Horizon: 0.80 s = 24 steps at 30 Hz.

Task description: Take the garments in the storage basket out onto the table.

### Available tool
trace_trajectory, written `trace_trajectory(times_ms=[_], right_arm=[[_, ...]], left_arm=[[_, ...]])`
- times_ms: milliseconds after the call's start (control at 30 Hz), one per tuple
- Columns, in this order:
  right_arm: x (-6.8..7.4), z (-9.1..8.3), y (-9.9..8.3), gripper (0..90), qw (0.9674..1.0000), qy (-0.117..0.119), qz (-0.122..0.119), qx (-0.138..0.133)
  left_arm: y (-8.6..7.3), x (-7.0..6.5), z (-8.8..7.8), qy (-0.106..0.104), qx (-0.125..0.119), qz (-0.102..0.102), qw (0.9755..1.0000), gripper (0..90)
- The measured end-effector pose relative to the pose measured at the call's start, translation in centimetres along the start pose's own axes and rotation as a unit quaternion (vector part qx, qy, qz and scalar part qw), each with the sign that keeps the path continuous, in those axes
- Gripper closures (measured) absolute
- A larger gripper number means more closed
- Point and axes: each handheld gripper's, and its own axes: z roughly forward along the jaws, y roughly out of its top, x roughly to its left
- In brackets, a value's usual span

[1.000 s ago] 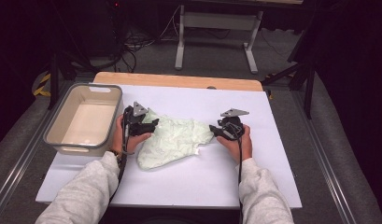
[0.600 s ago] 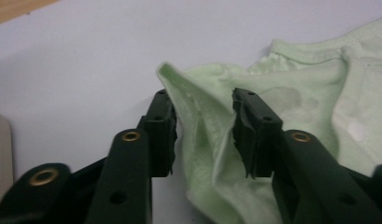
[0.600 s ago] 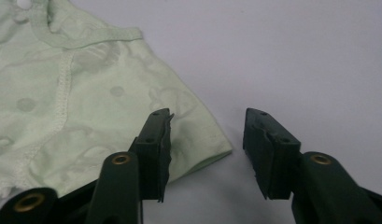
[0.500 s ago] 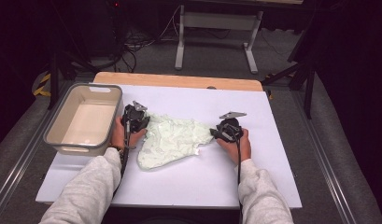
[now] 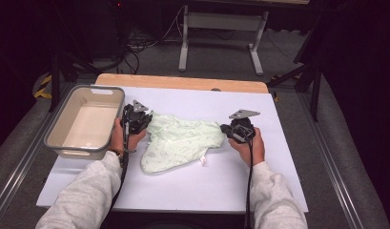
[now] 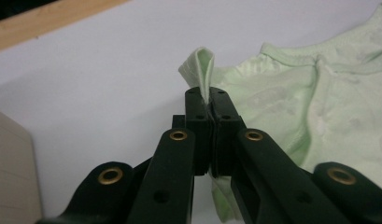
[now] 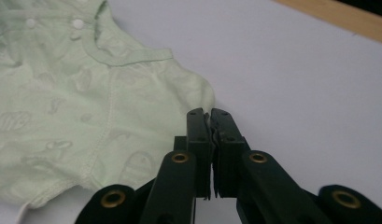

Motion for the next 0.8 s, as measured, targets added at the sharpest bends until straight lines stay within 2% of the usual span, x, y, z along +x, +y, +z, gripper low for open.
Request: trace_trajectory(times_ms=[33, 167, 267, 367, 433, 500, 600, 667, 800], right_arm=[[-0.1, -0.6, 0.2, 87.3, 1.0000, -0.002, -0.001, -0.004], [-0.2, -3.6, 1.3, 87.3, 0.9995, -0.013, -0.005, -0.030], [0.2, -5.8, 1.9, 87.3, 0.9984, -0.007, -0.012, -0.054], [0.5, -7.5, 2.4, 87.4, 0.9968, 0.008, -0.006, -0.079], [0.8, -8.7, 2.9, 87.4, 0.9957, 0.011, -0.010, -0.092], [1.2, -10.1, 3.2, 87.4, 0.9940, 0.011, -0.018, -0.107], [1.9, -12.0, 3.4, 87.4, 0.9915, 0.013, -0.025, -0.127], [2.3, -13.0, 3.3, 87.3, 0.9901, 0.017, -0.028, -0.136], [3.2, -14.6, 2.9, 87.3, 0.9883, 0.023, -0.034, -0.147]], left_arm=[[0.3, -0.4, -0.5, 0.000, -0.008, 0.009, 0.9999, 88.2], [1.1, -1.3, -2.7, -0.008, -0.038, 0.021, 0.9990, 88.2], [1.5, -1.5, -4.4, -0.007, -0.065, 0.021, 0.9976, 88.2], [2.2, -1.8, -6.8, -0.002, -0.103, 0.032, 0.9941, 88.2], [2.6, -2.0, -8.5, -0.001, -0.132, 0.039, 0.9905, 88.2], [2.8, -2.1, -10.2, -0.009, -0.148, 0.045, 0.9880, 88.3], [2.7, -2.4, -11.7, -0.010, -0.161, 0.056, 0.9854, 88.2], [2.5, -2.4, -12.4, -0.021, -0.170, 0.054, 0.9838, 88.2], [1.9, -2.0, -13.7, -0.044, -0.176, 0.049, 0.9822, 88.2]])
